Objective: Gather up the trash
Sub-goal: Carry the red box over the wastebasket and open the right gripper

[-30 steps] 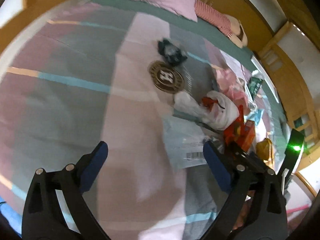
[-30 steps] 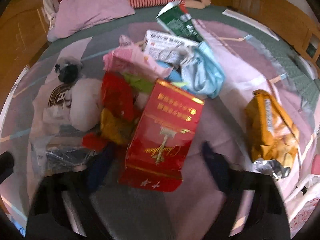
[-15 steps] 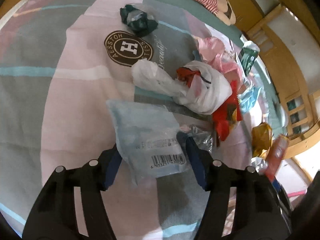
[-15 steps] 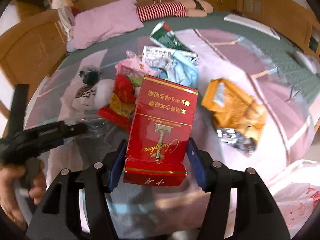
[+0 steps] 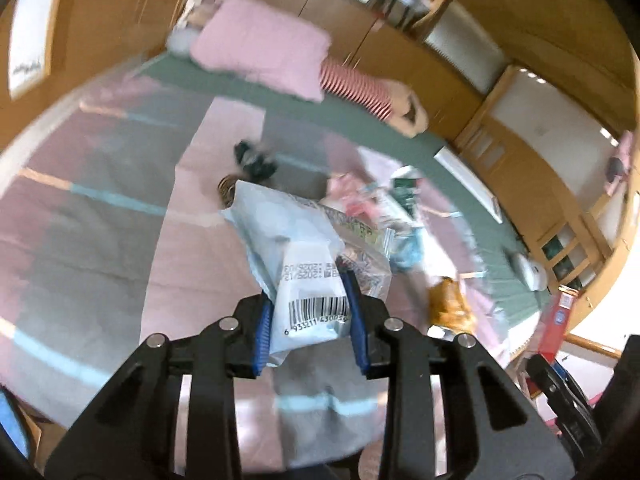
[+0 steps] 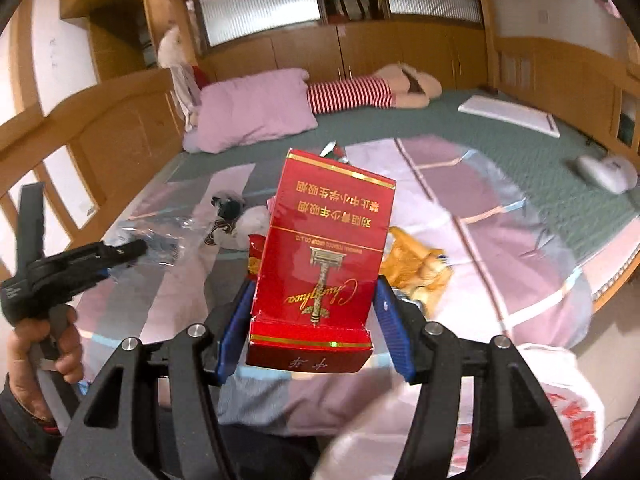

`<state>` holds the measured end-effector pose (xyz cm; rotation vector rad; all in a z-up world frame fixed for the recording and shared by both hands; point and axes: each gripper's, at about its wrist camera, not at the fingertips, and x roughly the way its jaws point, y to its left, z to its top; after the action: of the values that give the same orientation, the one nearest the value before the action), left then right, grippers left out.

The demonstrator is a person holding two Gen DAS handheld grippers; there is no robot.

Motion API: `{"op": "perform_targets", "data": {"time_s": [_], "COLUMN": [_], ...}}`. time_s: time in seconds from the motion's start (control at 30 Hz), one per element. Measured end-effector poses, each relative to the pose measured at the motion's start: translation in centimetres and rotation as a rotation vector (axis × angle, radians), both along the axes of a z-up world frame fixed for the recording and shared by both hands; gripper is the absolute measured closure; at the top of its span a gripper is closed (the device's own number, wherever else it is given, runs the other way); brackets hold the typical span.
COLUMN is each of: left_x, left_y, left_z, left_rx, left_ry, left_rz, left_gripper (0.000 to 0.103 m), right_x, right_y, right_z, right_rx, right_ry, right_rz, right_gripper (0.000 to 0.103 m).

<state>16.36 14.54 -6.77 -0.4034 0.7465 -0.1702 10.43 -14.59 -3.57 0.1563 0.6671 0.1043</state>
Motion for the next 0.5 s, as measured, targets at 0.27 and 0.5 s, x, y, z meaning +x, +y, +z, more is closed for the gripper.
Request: {"op": "perform_targets", "data": {"time_s": [0.27,0.5], "left_x": [-6.6,-10.1], "left_y": [-7.7,-15.9], "left_z": [5.6,5.2], "left_rx": [0.091,0.062], "left_ry": [-0.09,-0.038], "left_rz": [-0.239,-0.511], "left_gripper": [0.07,0.07], "right_x": [-7.6,-12.3], "right_y": [-5.9,-10.8], "right_z": [2.3,-1.4], "right_rx": [-0.049,-0.016], "right_ry": [-0.03,0.131], "right_rz": [-0.072,-0.172], "right_gripper": [0.044,0.036]}}
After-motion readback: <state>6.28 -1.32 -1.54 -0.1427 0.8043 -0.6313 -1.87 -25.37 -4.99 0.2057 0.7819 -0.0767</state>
